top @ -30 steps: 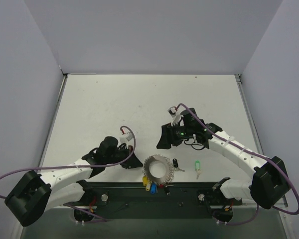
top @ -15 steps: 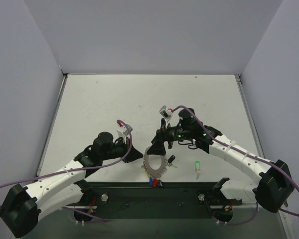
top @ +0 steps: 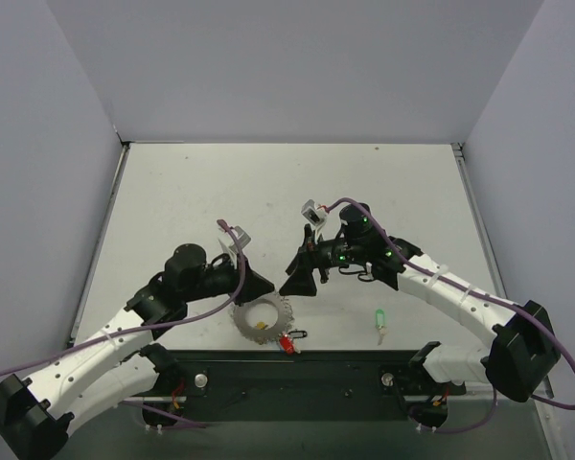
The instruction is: Put the keys on the keyring
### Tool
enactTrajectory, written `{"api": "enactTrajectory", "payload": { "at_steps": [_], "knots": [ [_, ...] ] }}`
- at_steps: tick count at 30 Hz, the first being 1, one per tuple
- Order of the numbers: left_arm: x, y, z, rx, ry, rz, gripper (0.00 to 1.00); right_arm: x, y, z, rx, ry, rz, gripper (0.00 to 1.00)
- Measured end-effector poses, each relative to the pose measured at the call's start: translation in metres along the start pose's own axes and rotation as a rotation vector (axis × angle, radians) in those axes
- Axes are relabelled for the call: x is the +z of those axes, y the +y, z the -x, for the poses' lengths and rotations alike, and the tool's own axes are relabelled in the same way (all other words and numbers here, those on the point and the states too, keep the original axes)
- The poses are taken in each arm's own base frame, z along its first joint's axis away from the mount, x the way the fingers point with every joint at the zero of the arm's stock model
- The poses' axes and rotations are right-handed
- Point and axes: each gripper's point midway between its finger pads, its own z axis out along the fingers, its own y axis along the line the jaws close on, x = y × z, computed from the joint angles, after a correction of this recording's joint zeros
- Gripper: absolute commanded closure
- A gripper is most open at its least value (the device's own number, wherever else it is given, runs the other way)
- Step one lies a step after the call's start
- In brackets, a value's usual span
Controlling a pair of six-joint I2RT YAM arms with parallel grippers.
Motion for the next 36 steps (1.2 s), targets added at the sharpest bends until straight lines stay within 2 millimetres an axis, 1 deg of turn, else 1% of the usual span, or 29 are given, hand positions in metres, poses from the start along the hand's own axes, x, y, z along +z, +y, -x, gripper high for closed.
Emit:
{"api": "enactTrajectory", "payload": {
  "at_steps": [2,7,10,12,13,15,16,17,19,21,22,23,24,25,26,28,29,30,32,36],
  "knots": [
    [-0.001,-0.003,0.004,0.007,-0.008,-0.008,1.0,0.0,0.0,0.0,-0.001,0.0,0.0,0.2],
    [0.001,-0.001,0.001,0.002,0.001,-0.007,1.0,0.0,-0.002,0.0,-0.005,-0.002,-0.007,0.19],
    [0.001,0.007,-0.003,-0.015,0.005,0.025,0.99,0.0,-0.003,0.001,-0.007,-0.004,-0.017,0.19],
    [0.001,0.019,-0.009,-0.041,0.006,0.063,0.9,0.0,-0.005,0.001,-0.01,-0.005,-0.024,0.19],
    [0.0,0.026,-0.013,-0.069,0.007,0.086,0.77,0.0,-0.005,0.001,-0.011,-0.005,-0.027,0.18],
    [-0.004,0.047,-0.024,-0.147,0.007,0.153,0.65,0.001,-0.008,0.0,-0.015,-0.003,-0.035,0.19],
    [-0.009,0.057,-0.028,-0.187,0.003,0.191,0.54,0.002,-0.01,-0.001,-0.015,0.0,-0.041,0.19],
    [-0.012,0.064,-0.032,-0.217,-0.001,0.216,0.52,0.003,-0.012,-0.003,-0.013,0.006,-0.047,0.19],
    [-0.024,0.079,-0.037,-0.305,-0.026,0.295,0.49,0.01,-0.021,-0.012,0.002,0.04,-0.076,0.23],
    [-0.035,0.086,-0.037,-0.365,-0.059,0.358,0.48,0.022,-0.031,-0.025,0.026,0.095,-0.108,0.3],
    [-0.041,0.09,-0.037,-0.395,-0.074,0.394,0.46,0.029,-0.036,-0.031,0.039,0.123,-0.121,0.36],
    [-0.046,0.093,-0.039,-0.422,-0.079,0.426,0.46,0.035,-0.041,-0.037,0.055,0.153,-0.132,0.49],
    [-0.049,0.096,-0.04,-0.443,-0.084,0.453,0.45,0.042,-0.047,-0.041,0.07,0.181,-0.142,0.54],
    [-0.054,0.099,-0.043,-0.468,-0.086,0.489,0.44,0.05,-0.053,-0.045,0.082,0.211,-0.153,0.62],
    [-0.059,0.102,-0.045,-0.488,-0.085,0.523,0.44,0.058,-0.059,-0.05,0.103,0.248,-0.164,0.74],
    [-0.067,0.109,-0.049,-0.523,-0.089,0.587,0.44,0.078,-0.073,-0.055,0.11,0.311,-0.191,0.83],
    [-0.07,0.112,-0.05,-0.534,-0.09,0.613,0.44,0.088,-0.079,-0.058,0.115,0.343,-0.201,0.94],
    [-0.073,0.114,-0.051,-0.544,-0.092,0.632,0.43,0.097,-0.086,-0.061,0.115,0.366,-0.21,0.99],
    [-0.077,0.118,-0.051,-0.559,-0.101,0.665,0.43,0.112,-0.092,-0.072,0.118,0.42,-0.22,1.0],
    [-0.087,0.126,-0.048,-0.57,-0.14,0.722,0.42,0.132,-0.092,-0.095,0.128,0.516,-0.211,1.0]
  ]
}}
